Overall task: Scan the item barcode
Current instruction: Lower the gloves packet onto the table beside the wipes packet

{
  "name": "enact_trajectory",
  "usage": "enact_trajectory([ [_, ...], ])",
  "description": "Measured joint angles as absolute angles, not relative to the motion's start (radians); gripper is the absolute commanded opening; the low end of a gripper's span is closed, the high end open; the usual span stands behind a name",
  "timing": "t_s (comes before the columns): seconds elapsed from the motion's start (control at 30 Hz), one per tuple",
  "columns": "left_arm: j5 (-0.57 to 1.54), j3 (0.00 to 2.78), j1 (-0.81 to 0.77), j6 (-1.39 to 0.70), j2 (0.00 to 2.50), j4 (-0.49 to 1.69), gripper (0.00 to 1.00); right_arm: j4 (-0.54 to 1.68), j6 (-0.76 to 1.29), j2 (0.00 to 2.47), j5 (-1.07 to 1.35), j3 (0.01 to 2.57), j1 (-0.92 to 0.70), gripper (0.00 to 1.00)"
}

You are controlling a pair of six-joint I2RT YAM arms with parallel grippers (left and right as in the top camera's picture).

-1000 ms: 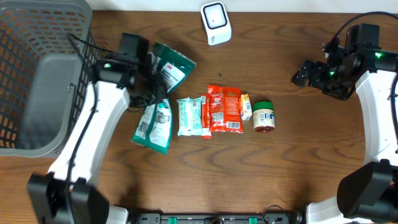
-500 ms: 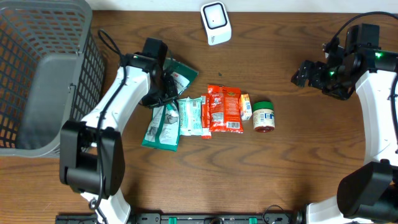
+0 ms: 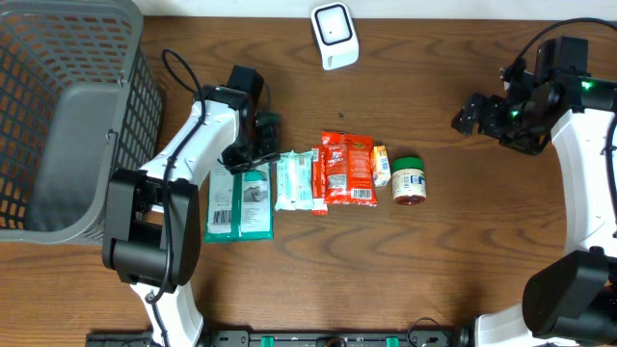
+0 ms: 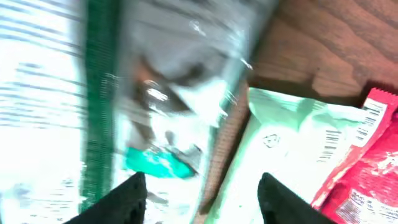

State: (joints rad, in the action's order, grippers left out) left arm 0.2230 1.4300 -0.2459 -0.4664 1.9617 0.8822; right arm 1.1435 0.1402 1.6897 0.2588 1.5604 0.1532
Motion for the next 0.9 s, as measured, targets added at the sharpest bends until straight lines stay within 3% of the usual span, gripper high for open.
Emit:
enact_trajectory([
  [0.17, 0.273, 1.445, -0.233, -0.429, 1.959, 0.884, 0.62, 1.143, 0.140, 1.690, 0.259, 1.560, 0.153, 0.99],
  [0.23, 0.280, 1.453, -0.223, -0.414, 1.946, 0.878, 0.39, 1.143, 0.140, 1.690, 0.259, 1.560, 0.153, 0.99],
  [0.27, 0.278, 1.456, -0.215, -0.402, 1.934, 0.879, 0.19, 1.143, 0.140, 1.690, 0.259, 1.560, 0.153, 0.99],
  [0.3, 0.267, 1.459, -0.208, -0.400, 1.923, 0.884, 0.08, 1.143, 0.140, 1.690, 0.259, 1.560, 0.153, 0.99],
  [0.6, -0.015, 1.433, -0.183, -0.388, 1.879, 0.924, 0.08, 1.144, 0.140, 1.690, 0.259, 1.560, 0.153, 0.99],
  [0.9, -0.201, 1.223, -0.184, -0.350, 1.879, 0.708, 0.07, 1.144, 0.140, 1.690, 0.259, 1.560, 0.153, 0.99],
])
